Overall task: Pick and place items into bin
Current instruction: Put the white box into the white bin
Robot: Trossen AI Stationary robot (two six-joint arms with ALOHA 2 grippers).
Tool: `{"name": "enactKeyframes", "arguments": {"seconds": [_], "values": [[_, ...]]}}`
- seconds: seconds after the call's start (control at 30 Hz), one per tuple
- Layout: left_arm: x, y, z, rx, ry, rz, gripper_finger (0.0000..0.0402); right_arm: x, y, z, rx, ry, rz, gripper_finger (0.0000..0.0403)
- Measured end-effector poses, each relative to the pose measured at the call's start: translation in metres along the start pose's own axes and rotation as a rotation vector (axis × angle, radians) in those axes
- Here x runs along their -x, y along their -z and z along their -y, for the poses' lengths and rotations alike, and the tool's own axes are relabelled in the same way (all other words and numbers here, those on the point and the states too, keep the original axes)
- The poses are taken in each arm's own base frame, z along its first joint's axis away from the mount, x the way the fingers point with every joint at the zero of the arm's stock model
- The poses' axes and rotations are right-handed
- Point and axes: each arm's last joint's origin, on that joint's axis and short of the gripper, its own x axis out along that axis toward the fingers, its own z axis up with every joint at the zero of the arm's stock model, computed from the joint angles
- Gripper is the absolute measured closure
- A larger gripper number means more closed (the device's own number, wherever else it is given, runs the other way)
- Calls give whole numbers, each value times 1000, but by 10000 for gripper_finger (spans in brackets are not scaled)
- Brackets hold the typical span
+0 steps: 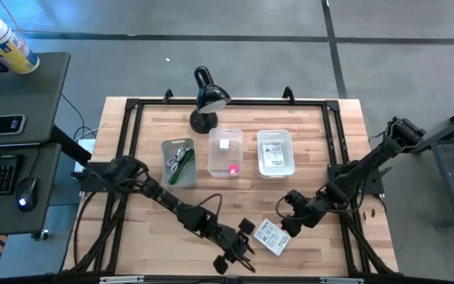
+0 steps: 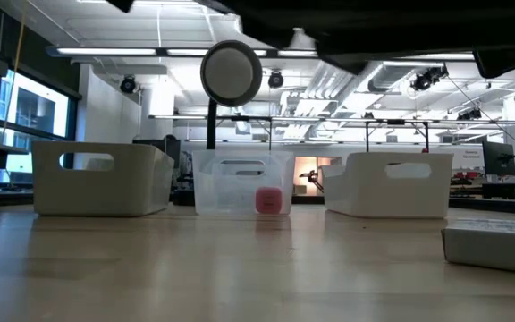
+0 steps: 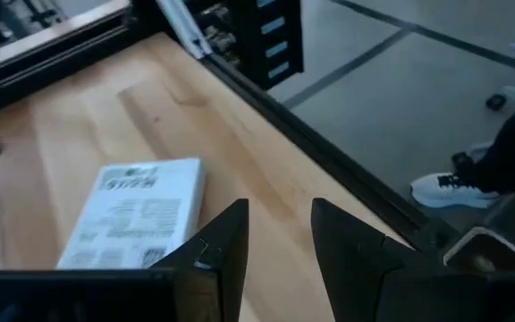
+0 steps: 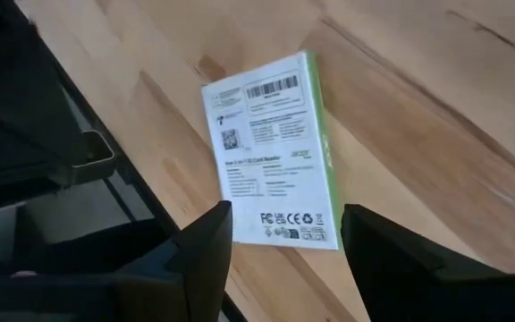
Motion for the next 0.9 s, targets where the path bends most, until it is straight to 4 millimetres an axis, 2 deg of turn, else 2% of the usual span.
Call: {"name": "enactKeyframes", "arguments": {"seconds": [0.17, 0.47, 0.9], "values": [[-19, -6, -2, -10, 12, -36, 289, -1, 0, 2, 1, 4, -2, 204], [-45, -2, -12, 67, -60, -146, 289, -12, 6, 6, 20, 46, -37, 204], [-49, 1, -23, 74, -163, -189, 289, -36, 20, 8, 9, 72, -88, 204]]}}
